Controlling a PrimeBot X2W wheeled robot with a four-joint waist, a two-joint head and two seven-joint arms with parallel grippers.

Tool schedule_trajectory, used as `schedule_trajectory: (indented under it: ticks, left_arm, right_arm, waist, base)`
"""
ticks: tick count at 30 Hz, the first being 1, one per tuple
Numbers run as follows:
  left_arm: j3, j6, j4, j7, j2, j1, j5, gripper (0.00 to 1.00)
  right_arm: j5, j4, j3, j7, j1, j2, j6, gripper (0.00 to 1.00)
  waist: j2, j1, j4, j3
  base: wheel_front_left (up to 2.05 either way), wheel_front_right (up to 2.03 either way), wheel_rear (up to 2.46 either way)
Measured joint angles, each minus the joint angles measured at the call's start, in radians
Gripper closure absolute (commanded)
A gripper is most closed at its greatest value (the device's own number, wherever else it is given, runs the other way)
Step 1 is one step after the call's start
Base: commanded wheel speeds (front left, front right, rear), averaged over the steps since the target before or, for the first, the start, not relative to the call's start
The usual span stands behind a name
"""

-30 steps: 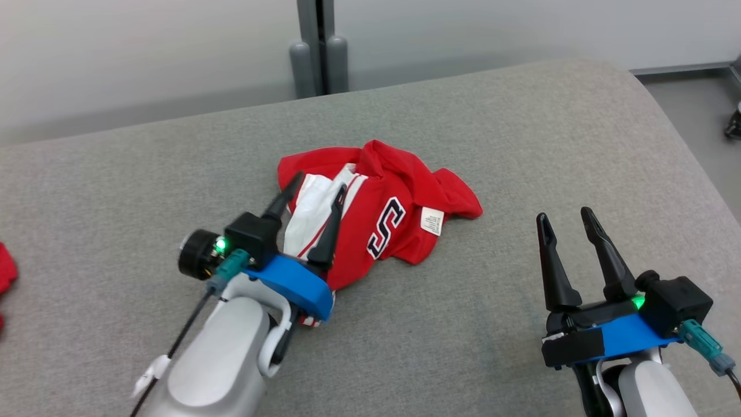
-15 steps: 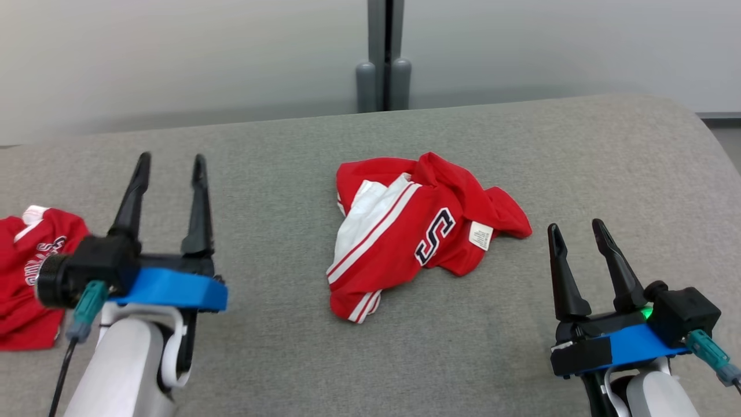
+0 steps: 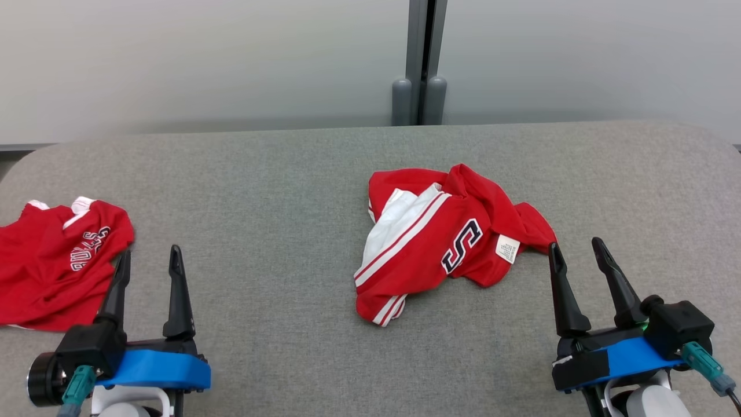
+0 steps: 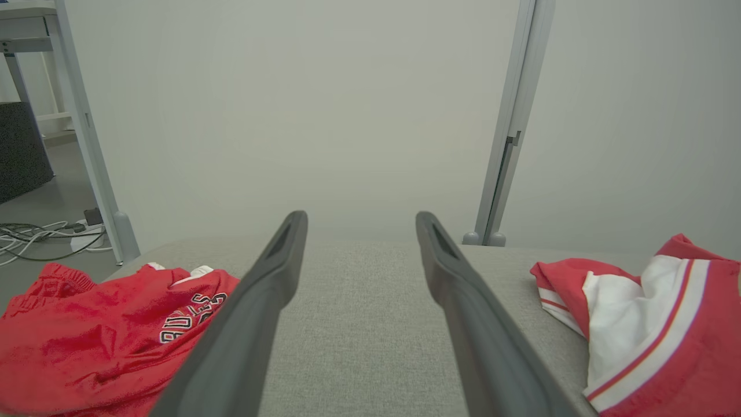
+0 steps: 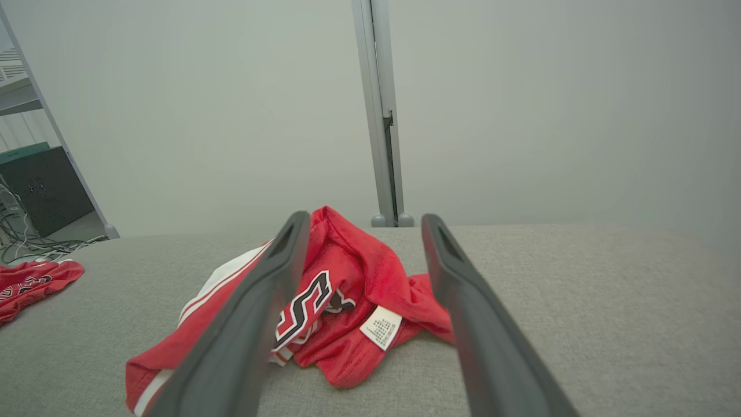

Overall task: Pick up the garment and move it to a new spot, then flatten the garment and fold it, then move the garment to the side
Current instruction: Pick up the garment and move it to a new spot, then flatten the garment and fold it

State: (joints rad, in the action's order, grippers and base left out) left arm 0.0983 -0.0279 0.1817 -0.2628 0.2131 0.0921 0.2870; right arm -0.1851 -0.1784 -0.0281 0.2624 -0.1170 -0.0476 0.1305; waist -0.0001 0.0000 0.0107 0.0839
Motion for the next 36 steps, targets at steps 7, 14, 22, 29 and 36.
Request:
schedule_trajectory:
  ticks: [7, 14, 22, 29, 36]
  left_arm:
    - [-0.021, 0.027, 0.011, 0.0, -0.036, -0.034, -0.018, 0.0]
    - [-0.029, 0.048, 0.029, 0.0, -0.062, -0.036, -0.042, 0.0]
    - [-0.052, 0.065, 0.039, 0.0, -0.08, -0.046, -0.06, 0.0]
    - [-0.063, 0.078, 0.043, 0.0, -0.09, -0.049, -0.073, 0.0]
    - [-0.082, 0.088, 0.049, 0.0, -0.094, -0.05, -0.081, 0.0]
  right_arm:
    - [0.008, -0.016, -0.002, 0.0, 0.017, 0.0, 0.0, 0.0]
    - [0.013, -0.032, -0.006, 0.0, 0.02, 0.0, 0.0, 0.0]
    - [0.015, -0.043, -0.01, 0.0, 0.023, 0.0, 0.0, 0.0]
    - [0.015, -0.051, -0.013, 0.0, 0.029, 0.0, 0.0, 0.0]
    - [0.015, -0.053, -0.015, 0.0, 0.029, 0.0, 0.0, 0.0]
  waist:
    - [0.0001, 0.0, 0.013, -0.019]
    - [0.0001, 0.0, 0.014, -0.033]
    - [0.0001, 0.0, 0.009, -0.05]
    - [0.0, 0.0, 0.007, -0.061]
    - [0.0, 0.0, 0.004, -0.068]
  base:
    - [0.0, 0.0, 0.0]
    - [0.0, 0.0, 0.0]
    - [0.0, 0.0, 0.0]
    - [0.0, 0.0, 0.0]
    - [0.0, 0.0, 0.0]
